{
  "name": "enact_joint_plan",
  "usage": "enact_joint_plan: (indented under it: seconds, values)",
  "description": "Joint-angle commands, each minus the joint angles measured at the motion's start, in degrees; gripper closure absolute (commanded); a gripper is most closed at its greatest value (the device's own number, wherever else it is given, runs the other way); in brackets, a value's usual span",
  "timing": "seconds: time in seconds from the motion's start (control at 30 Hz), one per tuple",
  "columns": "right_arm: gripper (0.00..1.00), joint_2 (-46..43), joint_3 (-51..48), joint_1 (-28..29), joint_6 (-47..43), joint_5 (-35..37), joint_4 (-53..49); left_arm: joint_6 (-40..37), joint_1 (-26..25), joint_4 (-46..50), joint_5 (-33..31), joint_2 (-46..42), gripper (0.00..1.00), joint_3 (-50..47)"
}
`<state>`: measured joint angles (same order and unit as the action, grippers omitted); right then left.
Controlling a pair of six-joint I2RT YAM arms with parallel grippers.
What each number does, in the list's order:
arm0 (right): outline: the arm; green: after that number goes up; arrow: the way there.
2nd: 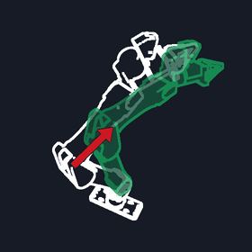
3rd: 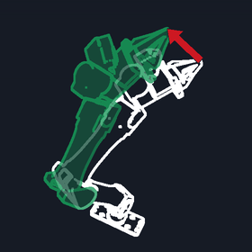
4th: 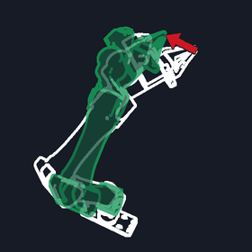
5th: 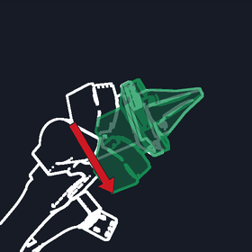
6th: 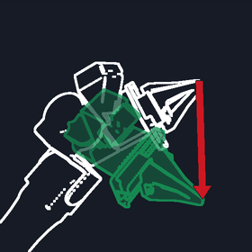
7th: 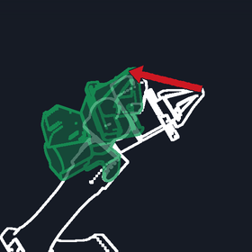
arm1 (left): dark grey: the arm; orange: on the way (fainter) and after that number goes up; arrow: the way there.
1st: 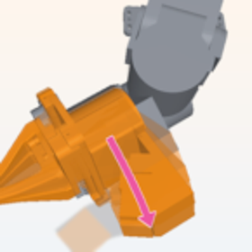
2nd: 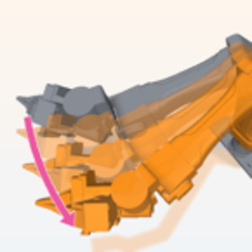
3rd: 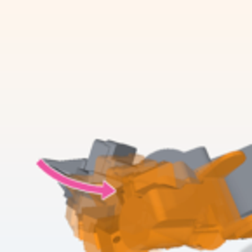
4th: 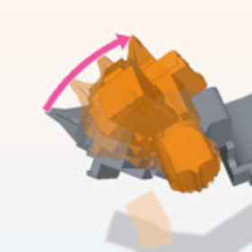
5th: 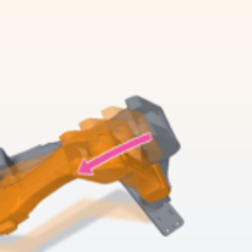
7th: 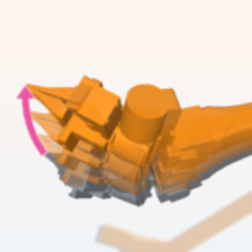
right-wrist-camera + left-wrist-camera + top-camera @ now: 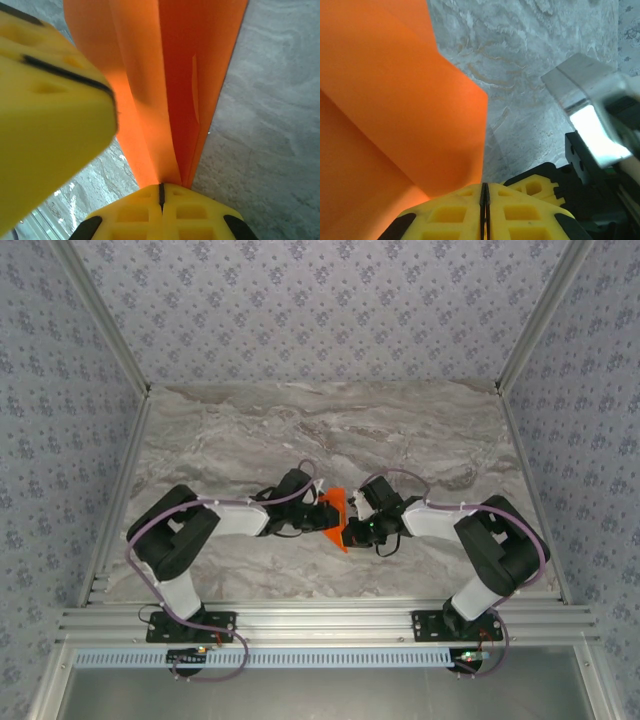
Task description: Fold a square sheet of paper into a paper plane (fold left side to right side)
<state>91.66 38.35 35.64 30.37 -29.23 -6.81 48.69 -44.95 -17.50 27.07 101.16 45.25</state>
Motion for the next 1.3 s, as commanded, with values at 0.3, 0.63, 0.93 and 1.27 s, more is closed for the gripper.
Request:
enact_joint_plan:
  seconds: [0.3,0.63,0.93,1.27]
  values:
    - [1.00,3.34,-1.48,0.61,-2.70,11.42,-11.99,-1.12,0.19,-3.46,0.44,6.43,0.92,2.35]
    - [1.00,4.19,-1.31,0.83,-3.97,12.71,-15.21,-5.96,4.25,0.56,0.37,8.46,0.92,4.41]
    - [1.00,4.47,-1.35,1.09,-4.27,13.22,-16.13,-10.60,7.98,6.13,1.63,9.46,0.92,9.17]
    - [1.00,4.47,-1.26,1.21,-4.35,13.64,-16.90,-14.64,11.38,10.36,1.59,13.80,0.92,14.15]
